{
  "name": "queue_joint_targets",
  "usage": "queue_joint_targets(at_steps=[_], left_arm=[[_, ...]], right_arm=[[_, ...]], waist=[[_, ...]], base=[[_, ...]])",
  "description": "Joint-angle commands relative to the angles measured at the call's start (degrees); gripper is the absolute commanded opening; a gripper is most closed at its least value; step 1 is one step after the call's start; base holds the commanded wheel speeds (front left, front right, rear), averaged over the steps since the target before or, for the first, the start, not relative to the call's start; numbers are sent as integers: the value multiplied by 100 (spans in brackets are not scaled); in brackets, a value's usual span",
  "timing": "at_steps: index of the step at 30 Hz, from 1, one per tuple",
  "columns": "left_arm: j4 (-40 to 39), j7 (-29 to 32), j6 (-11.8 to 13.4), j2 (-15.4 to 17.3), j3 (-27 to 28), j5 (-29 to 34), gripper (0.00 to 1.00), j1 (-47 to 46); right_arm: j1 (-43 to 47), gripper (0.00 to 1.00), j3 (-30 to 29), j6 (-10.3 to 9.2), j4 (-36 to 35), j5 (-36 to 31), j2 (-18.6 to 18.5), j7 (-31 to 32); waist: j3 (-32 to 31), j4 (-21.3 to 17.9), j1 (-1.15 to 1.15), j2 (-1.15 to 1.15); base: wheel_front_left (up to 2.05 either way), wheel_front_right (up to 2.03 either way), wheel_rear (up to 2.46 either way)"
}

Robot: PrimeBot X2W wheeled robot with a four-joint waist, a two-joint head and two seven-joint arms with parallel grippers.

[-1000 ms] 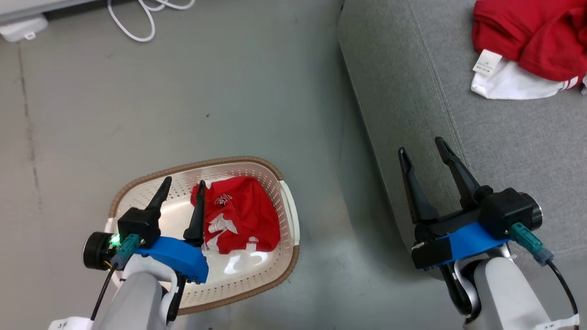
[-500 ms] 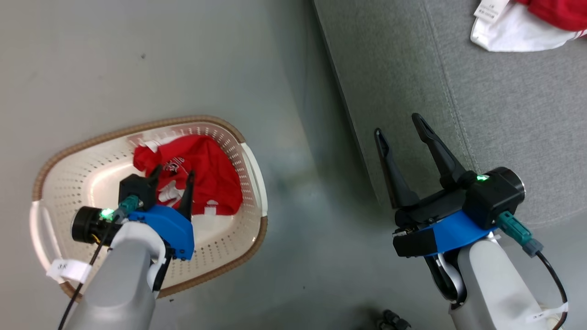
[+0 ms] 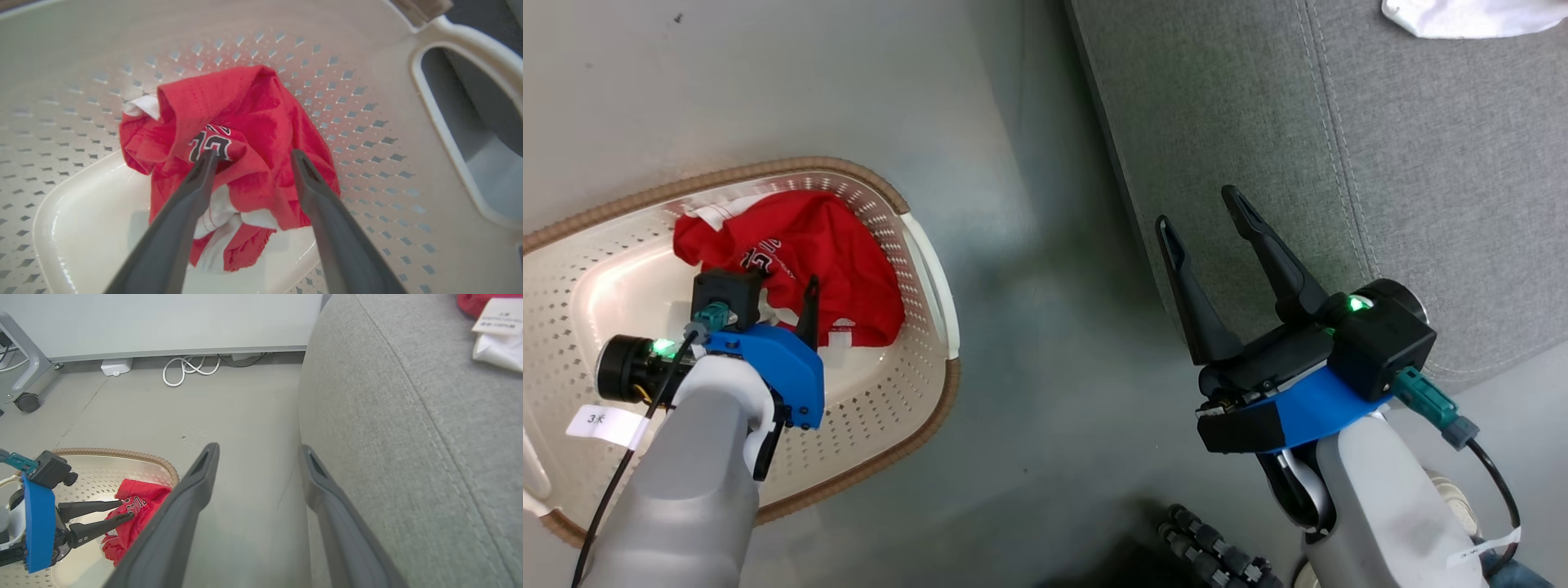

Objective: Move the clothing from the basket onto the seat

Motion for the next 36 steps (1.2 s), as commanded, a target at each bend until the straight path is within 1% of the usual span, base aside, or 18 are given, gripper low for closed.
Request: queue_joint_targets(at_steps=[1,4,7,11,15,16,17,18,36], left_arm=[[29,-24,-8,34,-23,4,100,-92],[146,18,8,69,-49,2,100,-181],[317,137,101,128,6,-68,100,-271],[475,220,190,112,0,-98,100,-410],[622,317,223,66,-39,-116,100,-524],[654,337,234,61,-53,-111,82,-548],[677,346,250,61,-72,-93,27,-573],[699,336,256,59,-84,-86,0,-595],[906,145,143,34,-155,-288,0,-721]], right_arm=[[-109,100,9,1,-37,46,7,-30],[-116,100,48,1,-95,112,7,-31],[-159,100,111,1,-161,181,8,-32],[-68,100,106,1,-216,204,7,-31],[3,100,42,1,-241,179,7,-32],[11,100,29,1,-248,179,7,-32],[19,100,22,1,-253,179,7,-32],[27,100,16,1,-257,180,7,-32],[-171,100,108,1,-232,226,8,-33]], waist=[[56,-38,-1,0],[139,-89,-1,0],[236,-158,-1,0],[289,-154,-1,0],[328,-132,-1,0],[332,-130,-1,0],[334,-129,-1,0],[335,-127,-1,0],[289,-100,-1,0]], base=[[0,0,0],[0,0,0],[0,0,0],[0,0,0],[0,0,0],[0,0,0],[0,0,0],[0,0,0],[0,0,0]])
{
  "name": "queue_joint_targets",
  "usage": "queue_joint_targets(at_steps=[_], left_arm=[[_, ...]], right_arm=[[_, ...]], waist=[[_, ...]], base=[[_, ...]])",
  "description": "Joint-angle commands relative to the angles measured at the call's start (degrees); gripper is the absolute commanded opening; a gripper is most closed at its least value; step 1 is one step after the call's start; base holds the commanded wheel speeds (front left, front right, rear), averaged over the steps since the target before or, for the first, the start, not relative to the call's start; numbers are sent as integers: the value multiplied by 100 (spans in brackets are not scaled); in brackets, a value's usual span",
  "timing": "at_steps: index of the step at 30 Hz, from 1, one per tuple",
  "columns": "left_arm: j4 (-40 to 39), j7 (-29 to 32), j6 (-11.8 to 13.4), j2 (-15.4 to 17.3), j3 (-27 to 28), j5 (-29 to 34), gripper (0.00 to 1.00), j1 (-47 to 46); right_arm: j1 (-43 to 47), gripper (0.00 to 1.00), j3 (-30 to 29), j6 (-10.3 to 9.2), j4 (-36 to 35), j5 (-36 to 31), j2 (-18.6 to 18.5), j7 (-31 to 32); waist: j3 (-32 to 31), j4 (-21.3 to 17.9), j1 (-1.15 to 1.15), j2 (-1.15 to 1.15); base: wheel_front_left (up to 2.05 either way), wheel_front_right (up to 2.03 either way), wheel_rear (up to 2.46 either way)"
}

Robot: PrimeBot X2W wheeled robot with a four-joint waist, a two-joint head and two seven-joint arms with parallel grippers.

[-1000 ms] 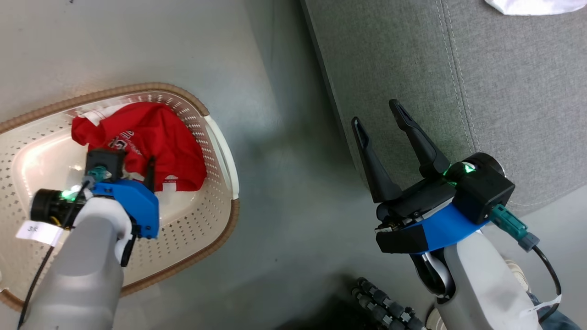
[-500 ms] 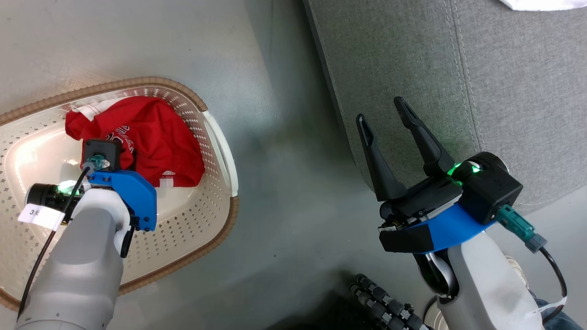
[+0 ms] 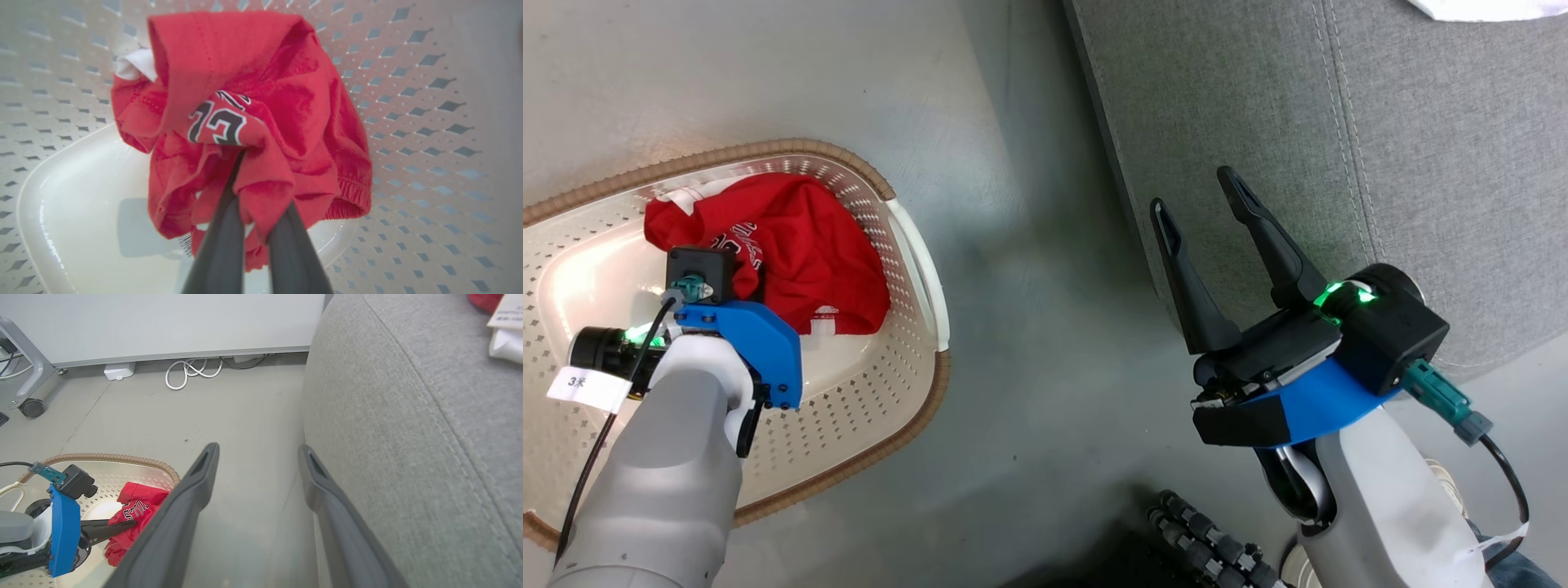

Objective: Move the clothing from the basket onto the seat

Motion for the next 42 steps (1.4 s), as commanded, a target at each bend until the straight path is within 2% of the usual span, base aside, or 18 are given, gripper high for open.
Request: queue_joint_targets(at_steps=[1,12,28,42], left_arm=[[7,-61,-18,0,-4,-38,0,-101],[27,-369,-136,-222,2,-293,0,155],[28,-565,-190,-725,-50,-697,0,1027],[-317,-599,-187,-963,-663,-914,0,1781]], right_arm=[[-78,100,6,1,24,0,8,-30],[-101,100,-106,1,177,-204,8,-30],[275,100,-334,1,674,-570,5,-25],[897,100,-465,1,890,-790,4,234]], waist=[[-25,23,0,0],[-609,403,0,0],[-2146,999,0,0],[-3646,1529,0,0]], base=[[0,0,0],[0,0,0],[0,0,0],[0,0,0]])
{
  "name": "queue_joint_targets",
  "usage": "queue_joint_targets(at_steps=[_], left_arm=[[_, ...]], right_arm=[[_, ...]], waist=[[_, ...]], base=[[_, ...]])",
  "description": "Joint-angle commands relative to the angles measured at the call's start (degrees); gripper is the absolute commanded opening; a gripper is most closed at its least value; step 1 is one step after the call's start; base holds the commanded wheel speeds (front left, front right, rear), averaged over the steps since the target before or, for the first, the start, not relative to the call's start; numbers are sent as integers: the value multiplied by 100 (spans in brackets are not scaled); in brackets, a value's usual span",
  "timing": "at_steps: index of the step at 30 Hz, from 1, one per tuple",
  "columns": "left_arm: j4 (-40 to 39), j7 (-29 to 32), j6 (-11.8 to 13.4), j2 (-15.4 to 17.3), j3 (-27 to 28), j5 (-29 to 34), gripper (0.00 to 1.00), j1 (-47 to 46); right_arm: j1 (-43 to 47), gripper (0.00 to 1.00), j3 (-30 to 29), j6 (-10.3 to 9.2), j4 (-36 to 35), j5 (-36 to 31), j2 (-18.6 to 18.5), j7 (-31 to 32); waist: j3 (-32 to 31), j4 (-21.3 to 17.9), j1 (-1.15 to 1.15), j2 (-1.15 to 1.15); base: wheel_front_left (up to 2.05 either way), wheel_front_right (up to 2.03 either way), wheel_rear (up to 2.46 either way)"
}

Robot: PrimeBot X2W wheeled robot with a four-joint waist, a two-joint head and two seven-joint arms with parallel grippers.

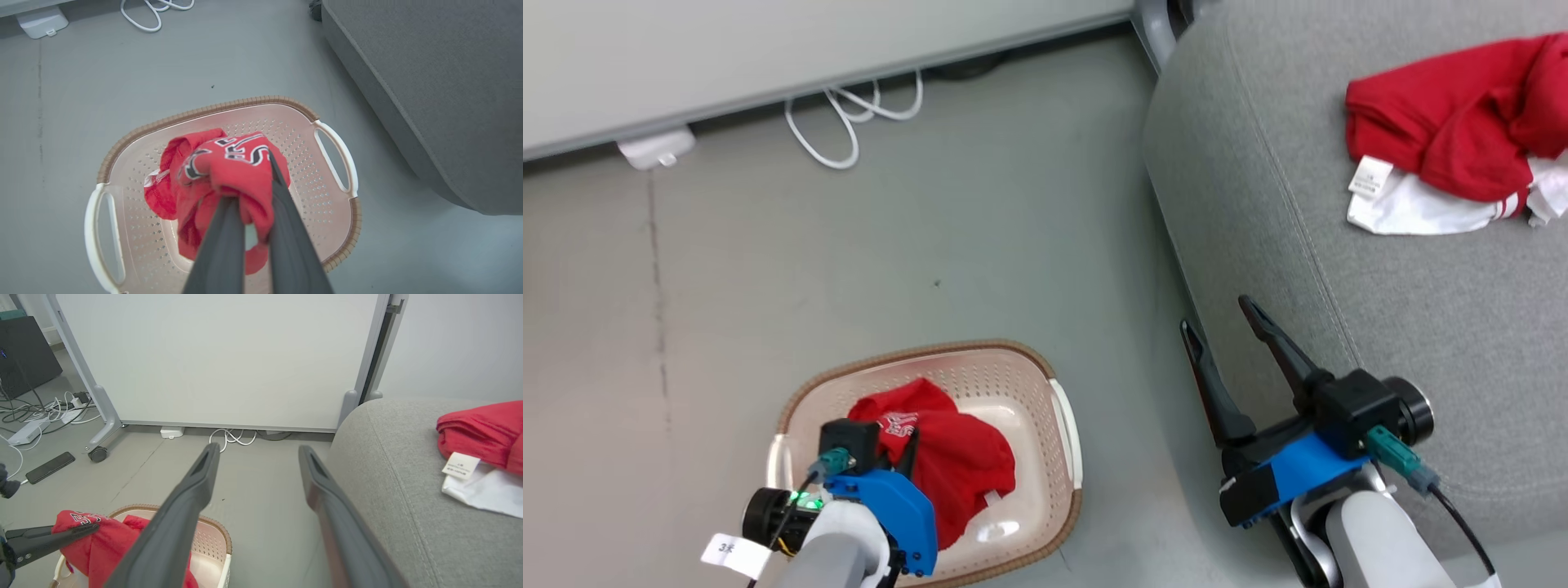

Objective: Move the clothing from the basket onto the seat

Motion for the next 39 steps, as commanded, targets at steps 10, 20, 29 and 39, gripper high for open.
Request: queue_joint_targets(at_steps=[10,20,29,39], left_arm=[[-593,-23,-9,-25,-837,-260,0,41],[-1502,-29,-9,-31,-1592,-721,0,-343],[-2114,88,-9,-30,-2261,-1121,0,-889],[-2399,84,-9,-2,-2592,-1452,0,-1372]], right_arm=[[390,100,-104,1,-112,-81,-1,185],[630,100,-187,1,-241,-94,-1,331],[745,100,-162,1,-274,-85,-1,387],[799,100,8,1,-207,-38,-1,452]], waist=[[-877,547,2,0],[-1184,861,2,0],[-1300,1055,2,0],[-1459,1030,2,0]], base=[[0,0,0],[0,0,0],[0,0,0],[0,0,0]])
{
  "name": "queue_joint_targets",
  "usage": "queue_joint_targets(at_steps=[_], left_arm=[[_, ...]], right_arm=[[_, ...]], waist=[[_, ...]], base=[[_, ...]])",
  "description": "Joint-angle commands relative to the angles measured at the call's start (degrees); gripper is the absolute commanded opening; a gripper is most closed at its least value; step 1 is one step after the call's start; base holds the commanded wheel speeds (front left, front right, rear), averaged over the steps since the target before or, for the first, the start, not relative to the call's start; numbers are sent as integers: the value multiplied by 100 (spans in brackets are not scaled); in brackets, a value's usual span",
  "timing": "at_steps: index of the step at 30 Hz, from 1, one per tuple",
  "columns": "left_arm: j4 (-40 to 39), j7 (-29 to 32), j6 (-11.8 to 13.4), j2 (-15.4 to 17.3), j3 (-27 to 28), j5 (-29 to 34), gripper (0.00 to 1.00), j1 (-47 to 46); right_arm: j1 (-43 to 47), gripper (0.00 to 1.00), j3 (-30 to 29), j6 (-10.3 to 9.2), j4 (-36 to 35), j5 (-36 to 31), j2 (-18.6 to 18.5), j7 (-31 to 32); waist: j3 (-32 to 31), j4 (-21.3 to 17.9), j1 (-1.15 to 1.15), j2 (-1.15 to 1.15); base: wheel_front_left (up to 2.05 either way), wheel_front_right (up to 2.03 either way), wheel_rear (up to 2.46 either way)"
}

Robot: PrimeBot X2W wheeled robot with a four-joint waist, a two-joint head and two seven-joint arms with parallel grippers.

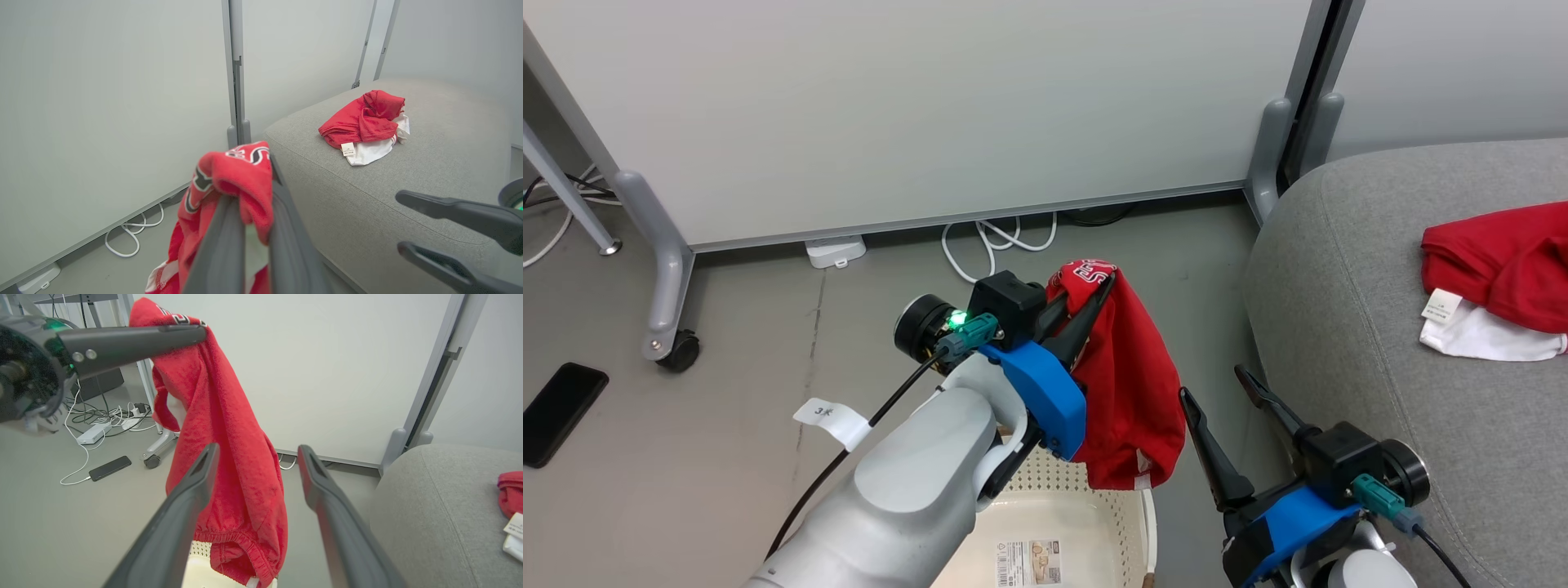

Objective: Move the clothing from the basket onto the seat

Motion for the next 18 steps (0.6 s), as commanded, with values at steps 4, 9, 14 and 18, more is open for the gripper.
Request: queue_joint_targets(at_steps=[4,9,14,18], left_arm=[[-86,-35,-9,17,-66,-104,0,-143],[-103,-45,-10,14,-146,-187,0,-182],[-84,-42,-10,14,-219,-227,0,-216],[-103,-56,-10,14,-262,-232,0,-212]], right_arm=[[79,100,30,1,26,16,0,37],[111,100,35,1,20,13,-1,57],[123,100,4,1,6,24,-1,70],[-18,100,50,1,66,-19,-1,106]], waist=[[-72,-27,0,0],[-136,-9,0,0],[-152,35,0,0],[-134,57,0,0]], base=[[0,0,0],[0,0,0],[0,0,0],[0,0,0]])
